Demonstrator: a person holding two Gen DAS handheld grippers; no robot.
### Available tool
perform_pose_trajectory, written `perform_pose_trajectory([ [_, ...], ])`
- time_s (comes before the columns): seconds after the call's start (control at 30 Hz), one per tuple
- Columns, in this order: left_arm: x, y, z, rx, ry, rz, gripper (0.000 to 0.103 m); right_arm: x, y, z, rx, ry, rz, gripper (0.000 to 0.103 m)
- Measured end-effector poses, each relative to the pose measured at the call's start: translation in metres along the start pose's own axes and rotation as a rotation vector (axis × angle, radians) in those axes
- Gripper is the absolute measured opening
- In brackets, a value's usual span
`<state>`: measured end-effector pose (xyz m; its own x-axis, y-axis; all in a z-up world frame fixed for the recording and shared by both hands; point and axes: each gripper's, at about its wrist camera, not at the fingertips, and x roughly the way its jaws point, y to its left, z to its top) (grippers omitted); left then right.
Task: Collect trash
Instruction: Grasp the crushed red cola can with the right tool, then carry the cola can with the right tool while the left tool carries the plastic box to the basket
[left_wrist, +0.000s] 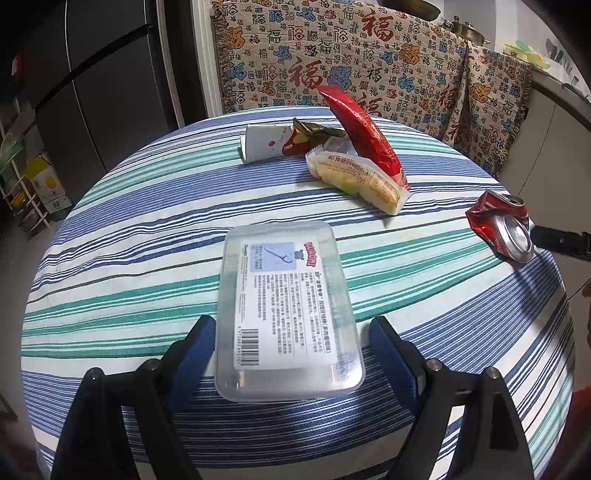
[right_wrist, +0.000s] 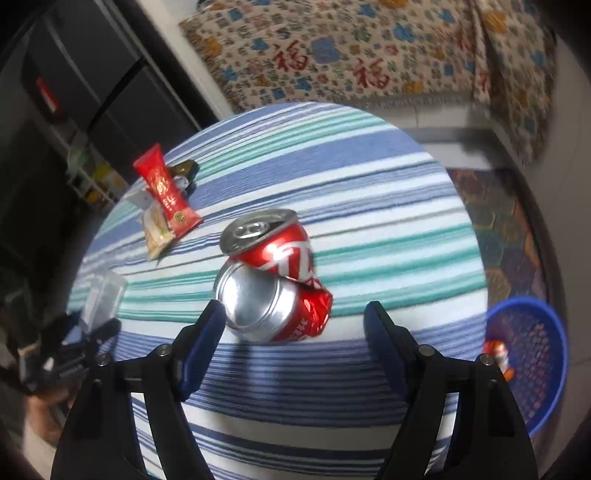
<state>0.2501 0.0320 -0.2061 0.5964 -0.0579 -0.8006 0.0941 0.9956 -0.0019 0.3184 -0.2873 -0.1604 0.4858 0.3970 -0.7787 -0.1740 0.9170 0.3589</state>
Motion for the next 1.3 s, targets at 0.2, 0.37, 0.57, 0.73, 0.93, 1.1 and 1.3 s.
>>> perform_pose_trajectory([
  [0.2,-0.006,0.015,-0.004,-0.046,-0.018,-0.049,0.086,0.024,-0.005,0.020,-0.046,-0.016,-0.010,0.082],
  [0.37,-0.011,0.024,-0.005,-0.066,-0.024,-0.112,0.086,0.032,0.011,0.015,-0.089,0.047,0.048,0.061],
  [0.57,-0.012,0.018,-0.001,-0.050,-0.051,-0.099,0.084,0.033,0.032,0.011,-0.181,0.011,-0.007,0.073],
  [0.73,-0.013,0.012,-0.002,-0.025,-0.070,-0.087,0.062,0.043,0.024,0.014,-0.116,0.026,0.029,0.036],
  [0.93,-0.016,0.011,-0.003,-0.041,-0.080,-0.111,0.062,0.022,0.029,0.010,-0.116,-0.022,0.023,0.033],
  [1.1,-0.027,-0.001,-0.004,-0.057,-0.107,-0.154,0.062,0.006,0.023,0.001,-0.107,-0.038,0.015,0.033],
  [1.3,-0.043,-0.043,-0.005,-0.030,-0.108,-0.222,0.062,-0.031,0.009,-0.009,-0.089,-0.098,0.014,0.033],
])
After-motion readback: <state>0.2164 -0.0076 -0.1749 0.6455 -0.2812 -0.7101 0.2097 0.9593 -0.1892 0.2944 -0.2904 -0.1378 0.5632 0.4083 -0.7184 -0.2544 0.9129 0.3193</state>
